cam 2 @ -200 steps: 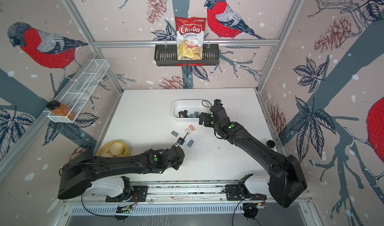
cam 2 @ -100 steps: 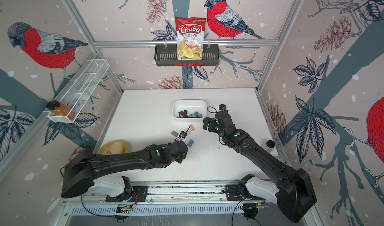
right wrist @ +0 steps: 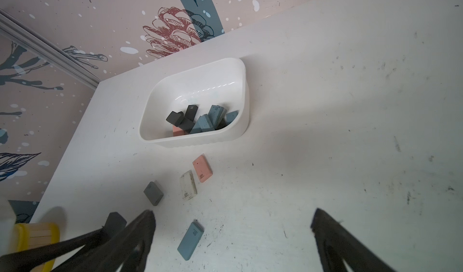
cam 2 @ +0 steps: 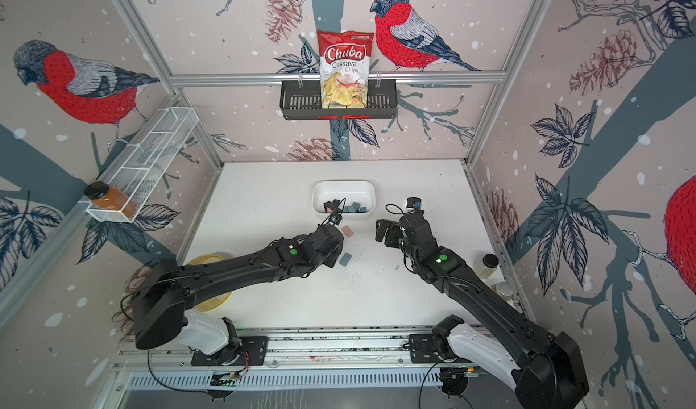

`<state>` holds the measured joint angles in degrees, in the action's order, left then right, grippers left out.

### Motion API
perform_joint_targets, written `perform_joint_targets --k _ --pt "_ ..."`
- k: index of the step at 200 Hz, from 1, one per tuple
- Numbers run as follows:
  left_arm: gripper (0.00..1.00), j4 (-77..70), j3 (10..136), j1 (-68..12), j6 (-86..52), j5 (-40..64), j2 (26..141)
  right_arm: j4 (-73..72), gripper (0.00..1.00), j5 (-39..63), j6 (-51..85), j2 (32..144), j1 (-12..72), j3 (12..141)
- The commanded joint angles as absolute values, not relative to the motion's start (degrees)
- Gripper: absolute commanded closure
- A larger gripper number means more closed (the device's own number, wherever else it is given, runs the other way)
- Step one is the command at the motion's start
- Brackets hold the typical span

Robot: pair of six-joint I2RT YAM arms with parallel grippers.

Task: Put the eraser in the storage box
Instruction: Place the eraser in the storage box.

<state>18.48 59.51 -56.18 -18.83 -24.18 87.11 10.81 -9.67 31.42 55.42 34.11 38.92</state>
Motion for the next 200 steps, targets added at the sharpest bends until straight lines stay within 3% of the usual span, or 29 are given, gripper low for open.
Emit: perform_joint_targets --k 1,113,200 --pt "0.85 16.84 63.13 -53.73 -15.36 -23.54 89.20 9.86 0.00 -9.87 31.84 54.93 34.19 38.04" --pt "0.87 14.78 80.81 -40.70 -13.63 -19.69 108.00 10.28 0.00 -8.79 31.81 52.44 34.19 34.90" --pt "0.87 17.40 89.83 -38.05 -13.98 -19.82 117.30 10.12 0.00 -7.72 31.83 52.77 34.28 34.45"
